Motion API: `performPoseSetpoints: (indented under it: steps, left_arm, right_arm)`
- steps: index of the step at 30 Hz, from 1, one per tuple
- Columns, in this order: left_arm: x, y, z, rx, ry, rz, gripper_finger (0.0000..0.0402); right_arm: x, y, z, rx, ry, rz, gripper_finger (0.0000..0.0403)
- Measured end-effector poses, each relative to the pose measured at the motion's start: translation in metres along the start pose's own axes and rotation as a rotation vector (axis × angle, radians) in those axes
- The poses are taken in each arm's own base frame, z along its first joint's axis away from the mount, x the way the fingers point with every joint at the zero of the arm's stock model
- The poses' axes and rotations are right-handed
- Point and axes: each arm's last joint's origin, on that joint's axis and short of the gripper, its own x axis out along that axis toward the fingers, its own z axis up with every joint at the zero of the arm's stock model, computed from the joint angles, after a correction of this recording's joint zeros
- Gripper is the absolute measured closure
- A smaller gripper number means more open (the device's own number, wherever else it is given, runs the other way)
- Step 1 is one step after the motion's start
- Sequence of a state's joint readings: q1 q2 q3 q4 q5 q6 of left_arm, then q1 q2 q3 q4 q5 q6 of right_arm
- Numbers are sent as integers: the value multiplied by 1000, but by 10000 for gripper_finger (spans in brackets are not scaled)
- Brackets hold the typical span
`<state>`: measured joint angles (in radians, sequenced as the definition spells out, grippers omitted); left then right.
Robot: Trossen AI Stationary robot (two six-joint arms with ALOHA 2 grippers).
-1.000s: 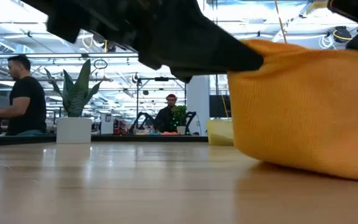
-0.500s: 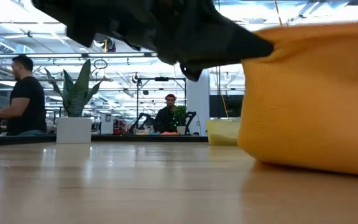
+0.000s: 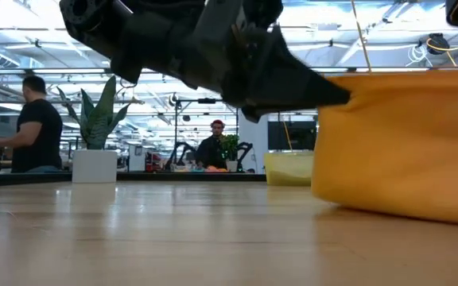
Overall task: Fold microfiber towels
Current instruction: Fold the orange kitchen towel
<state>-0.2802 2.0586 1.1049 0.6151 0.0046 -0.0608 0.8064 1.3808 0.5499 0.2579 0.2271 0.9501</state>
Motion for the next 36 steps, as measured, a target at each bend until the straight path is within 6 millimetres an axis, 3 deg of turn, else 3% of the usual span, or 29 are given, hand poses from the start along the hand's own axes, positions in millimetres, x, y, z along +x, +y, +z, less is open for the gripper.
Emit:
performPoseSetpoints:
  steps: [4,11,25,29,36]
  left_arm:
    - [0,0,6,22,-60,-1,376]
    - [0,12,7,23,-63,30,394]
    - [-1,28,5,46,-40,71,279]
    - [-1,25,5,118,-38,66,266]
    - [0,3,4,258,-37,13,265]
  right_arm:
    - [-1,8,-1,47,-39,49,401]
    - [-2,3,-6,230,-73,-46,401]
    - [-4,-11,-12,440,-96,-197,401]
    - [-4,-10,-12,484,-106,-190,401]
    - [-14,-4,-4,527,-135,-132,401]
